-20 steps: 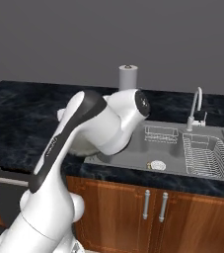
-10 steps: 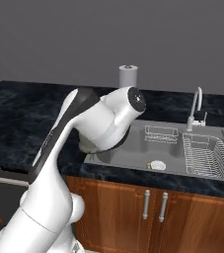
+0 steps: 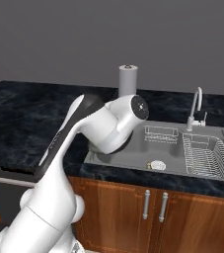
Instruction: Open the cabinet, pick the kettle from the cabinet, and place it in the sink.
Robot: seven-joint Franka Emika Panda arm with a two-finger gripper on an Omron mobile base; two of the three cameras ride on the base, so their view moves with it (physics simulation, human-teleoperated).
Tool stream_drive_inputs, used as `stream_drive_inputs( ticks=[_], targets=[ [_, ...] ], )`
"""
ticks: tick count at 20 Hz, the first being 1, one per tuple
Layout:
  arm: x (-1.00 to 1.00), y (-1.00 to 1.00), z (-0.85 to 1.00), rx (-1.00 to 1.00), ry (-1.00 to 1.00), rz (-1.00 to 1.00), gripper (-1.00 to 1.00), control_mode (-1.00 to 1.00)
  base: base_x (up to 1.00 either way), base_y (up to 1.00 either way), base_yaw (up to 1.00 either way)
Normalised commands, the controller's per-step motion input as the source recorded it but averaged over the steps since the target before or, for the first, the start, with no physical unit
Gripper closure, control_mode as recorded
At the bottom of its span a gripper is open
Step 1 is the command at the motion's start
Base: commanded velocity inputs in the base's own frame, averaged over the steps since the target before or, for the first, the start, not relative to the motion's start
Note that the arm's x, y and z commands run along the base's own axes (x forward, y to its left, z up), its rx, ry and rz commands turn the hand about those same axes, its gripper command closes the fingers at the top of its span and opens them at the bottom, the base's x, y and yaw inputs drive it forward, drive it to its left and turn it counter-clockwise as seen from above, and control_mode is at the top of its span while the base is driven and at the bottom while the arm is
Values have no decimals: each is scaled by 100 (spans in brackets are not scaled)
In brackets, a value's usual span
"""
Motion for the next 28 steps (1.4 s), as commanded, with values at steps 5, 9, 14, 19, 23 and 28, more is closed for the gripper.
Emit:
stream_drive_inputs(
  ticks=[5,9,14,19,23,28],
  targets=[
    [25,-13,-19,-7,0,2,100,-100,0,0,0],
    [30,-10,-16,-3,3,9,100,-100,0,0,0],
    [31,-9,-16,0,10,20,100,-100,0,0,0],
    [26,-13,-19,0,14,22,100,-100,0,0,0],
    [26,-5,-22,0,9,12,100,-100,0,0,0],
    [30,0,-21,0,13,0,100,-100,0,0,0]
  ],
)
